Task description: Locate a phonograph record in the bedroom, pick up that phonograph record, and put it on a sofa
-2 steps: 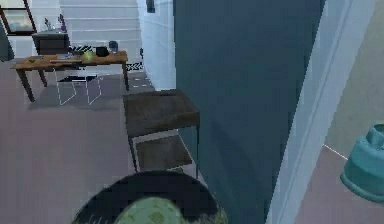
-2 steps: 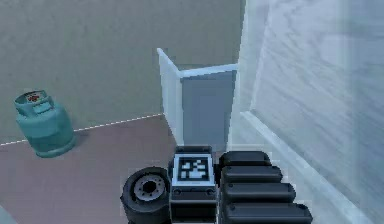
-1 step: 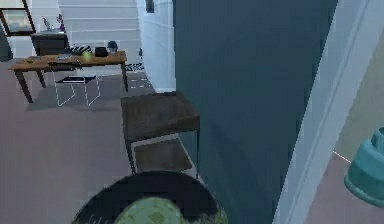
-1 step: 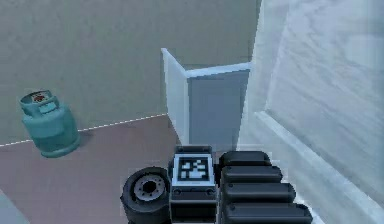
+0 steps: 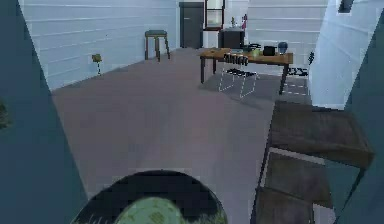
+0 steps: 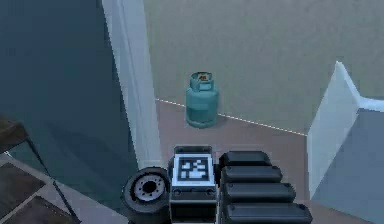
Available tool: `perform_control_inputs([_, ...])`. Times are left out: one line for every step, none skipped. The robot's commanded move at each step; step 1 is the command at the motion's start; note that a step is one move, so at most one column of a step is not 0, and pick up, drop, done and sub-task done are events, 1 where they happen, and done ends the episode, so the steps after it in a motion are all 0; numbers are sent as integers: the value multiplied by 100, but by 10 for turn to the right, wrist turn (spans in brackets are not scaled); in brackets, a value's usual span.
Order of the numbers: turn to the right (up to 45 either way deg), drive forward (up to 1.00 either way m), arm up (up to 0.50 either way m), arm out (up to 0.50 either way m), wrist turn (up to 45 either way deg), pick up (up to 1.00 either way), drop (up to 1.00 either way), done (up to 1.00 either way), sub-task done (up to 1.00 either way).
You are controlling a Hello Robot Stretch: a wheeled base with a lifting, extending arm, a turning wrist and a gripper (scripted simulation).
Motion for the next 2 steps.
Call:
perform_control_inputs([-330, 0, 0, 0, 0, 0, 0, 0, 0])
perform_control_inputs([0, 15, 0, 0, 0, 0, 0, 0, 0])
